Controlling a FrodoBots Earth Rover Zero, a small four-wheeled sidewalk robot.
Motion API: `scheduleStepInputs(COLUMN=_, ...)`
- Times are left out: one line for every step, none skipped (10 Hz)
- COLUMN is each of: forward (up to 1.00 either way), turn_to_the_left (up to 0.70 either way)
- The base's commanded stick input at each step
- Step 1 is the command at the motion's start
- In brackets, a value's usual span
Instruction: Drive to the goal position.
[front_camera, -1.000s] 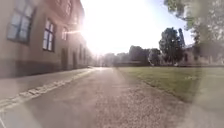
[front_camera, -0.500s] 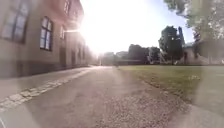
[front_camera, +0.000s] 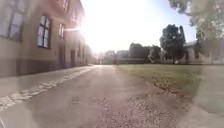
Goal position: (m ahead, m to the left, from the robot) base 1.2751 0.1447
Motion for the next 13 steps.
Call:
scheduleStepInputs(forward=0.60, turn_to_the_left=0.00)
scheduleStepInputs(forward=0.60, turn_to_the_left=0.00)
scheduleStepInputs(forward=0.60, turn_to_the_left=0.00)
scheduleStepInputs(forward=0.60, turn_to_the_left=0.00)
scheduleStepInputs(forward=0.60, turn_to_the_left=0.00)
scheduleStepInputs(forward=0.60, turn_to_the_left=0.00)
scheduleStepInputs(forward=0.60, turn_to_the_left=0.00)
scheduleStepInputs(forward=0.60, turn_to_the_left=0.00)
scheduleStepInputs(forward=0.60, turn_to_the_left=0.00)
scheduleStepInputs(forward=0.60, turn_to_the_left=0.00)
scheduleStepInputs(forward=0.60, turn_to_the_left=0.00)
scheduleStepInputs(forward=0.60, turn_to_the_left=0.00)
scheduleStepInputs(forward=0.60, turn_to_the_left=0.00)
